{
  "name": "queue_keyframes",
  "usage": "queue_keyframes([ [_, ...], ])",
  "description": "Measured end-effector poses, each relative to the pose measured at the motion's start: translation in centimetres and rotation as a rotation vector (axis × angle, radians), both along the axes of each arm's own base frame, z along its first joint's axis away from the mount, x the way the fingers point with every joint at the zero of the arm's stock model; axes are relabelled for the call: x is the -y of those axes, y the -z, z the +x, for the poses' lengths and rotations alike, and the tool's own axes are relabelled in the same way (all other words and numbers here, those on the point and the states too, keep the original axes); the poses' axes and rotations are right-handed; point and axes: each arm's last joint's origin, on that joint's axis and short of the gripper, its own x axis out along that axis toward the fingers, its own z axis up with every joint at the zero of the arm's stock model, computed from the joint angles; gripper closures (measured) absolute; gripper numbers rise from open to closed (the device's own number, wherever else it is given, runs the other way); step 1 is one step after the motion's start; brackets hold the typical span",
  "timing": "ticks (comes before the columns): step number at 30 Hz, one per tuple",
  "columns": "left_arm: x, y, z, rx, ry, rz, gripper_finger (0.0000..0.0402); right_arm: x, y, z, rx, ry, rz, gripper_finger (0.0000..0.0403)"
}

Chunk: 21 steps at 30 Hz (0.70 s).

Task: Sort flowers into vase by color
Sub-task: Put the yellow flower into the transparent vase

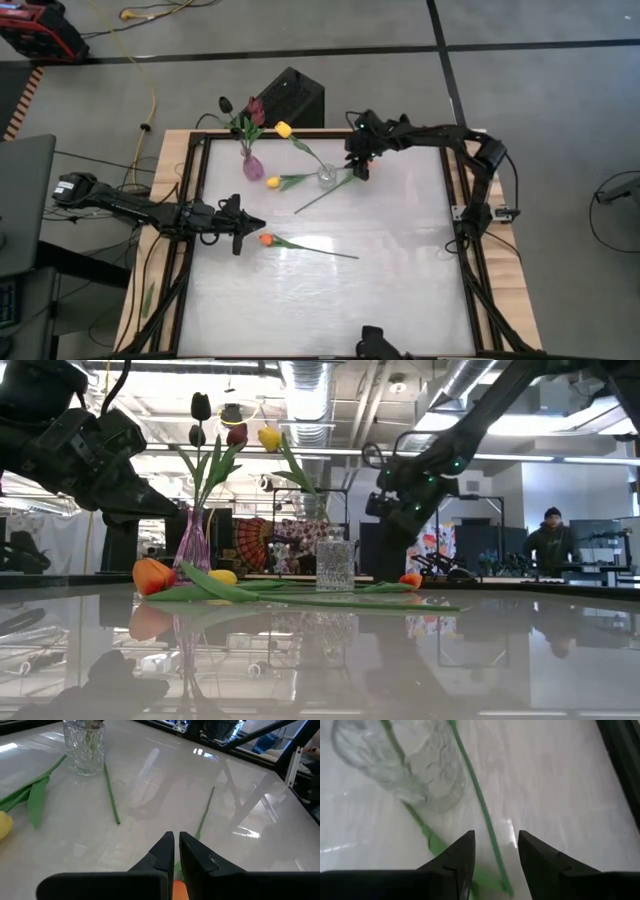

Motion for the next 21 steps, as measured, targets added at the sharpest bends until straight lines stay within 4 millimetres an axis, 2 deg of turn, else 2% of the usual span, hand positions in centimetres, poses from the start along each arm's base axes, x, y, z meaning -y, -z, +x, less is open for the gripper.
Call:
queue_keyframes([
  [7,0.0,0.0,0.0,-0.005,0.001,0.006,0.0386,-0.1,1.8,1.9,-0.061,-0.054,0.006,0.0231],
  [15,0.0,0.1,0.0,-0.012,0.003,0.012,0.0386,-0.4,2.1,2.5,-0.169,-0.066,-0.131,0.0239],
  [18,0.0,0.1,0.0,-0.013,0.003,0.013,0.0386,-0.8,2.1,2.3,-0.216,-0.098,-0.143,0.0269],
  [21,0.0,0.1,0.0,-0.013,0.003,0.013,0.0386,-1.2,2.3,2.1,-0.254,-0.117,-0.119,0.0320],
])
